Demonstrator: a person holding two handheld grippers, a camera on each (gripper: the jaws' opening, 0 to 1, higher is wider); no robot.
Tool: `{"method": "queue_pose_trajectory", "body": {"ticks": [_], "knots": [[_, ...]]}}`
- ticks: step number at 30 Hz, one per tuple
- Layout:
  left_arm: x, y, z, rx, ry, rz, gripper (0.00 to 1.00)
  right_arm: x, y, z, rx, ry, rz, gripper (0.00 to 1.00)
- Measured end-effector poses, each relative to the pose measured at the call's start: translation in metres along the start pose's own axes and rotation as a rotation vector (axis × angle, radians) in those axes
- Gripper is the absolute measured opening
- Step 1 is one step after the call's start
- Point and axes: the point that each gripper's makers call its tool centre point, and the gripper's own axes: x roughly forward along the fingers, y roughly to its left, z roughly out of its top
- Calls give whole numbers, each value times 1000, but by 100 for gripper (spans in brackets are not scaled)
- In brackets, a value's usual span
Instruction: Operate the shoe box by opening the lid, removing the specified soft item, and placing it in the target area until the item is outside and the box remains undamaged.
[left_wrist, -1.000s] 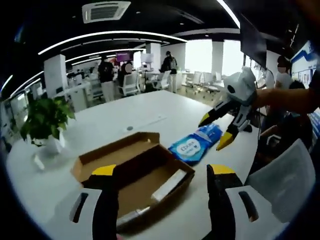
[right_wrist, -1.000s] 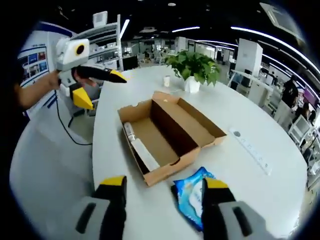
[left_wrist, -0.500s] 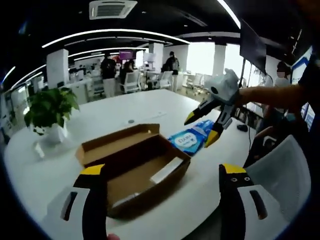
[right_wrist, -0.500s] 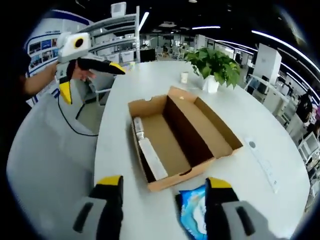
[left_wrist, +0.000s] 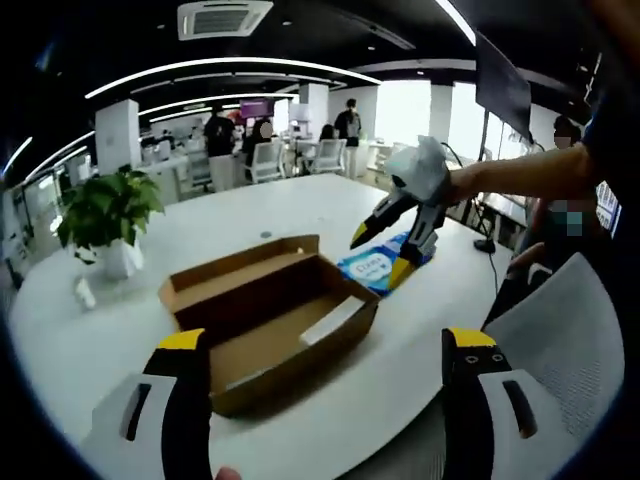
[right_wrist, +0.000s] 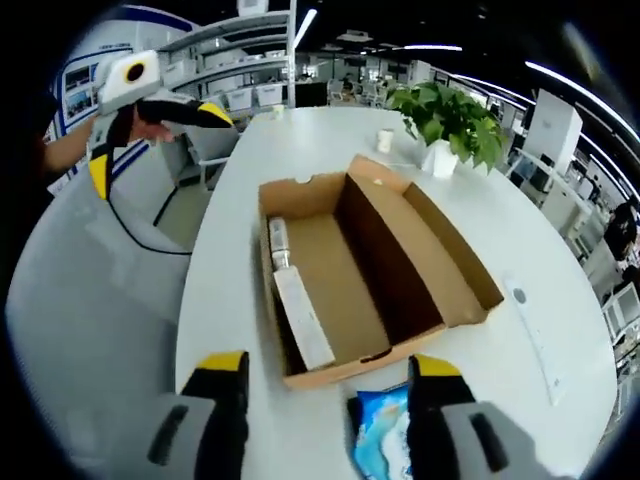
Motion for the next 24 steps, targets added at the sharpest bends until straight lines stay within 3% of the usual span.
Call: {"method": "queue_pose_trajectory", "body": {"ticks": [20, 24], "knots": [[-16, -9, -24, 1, -28, 5, 100, 25, -4, 5, -128, 33, 40, 52], [-19, -10, -28, -34, -39, -3, 100, 32, -5, 6, -146, 37, 54, 49]]}}
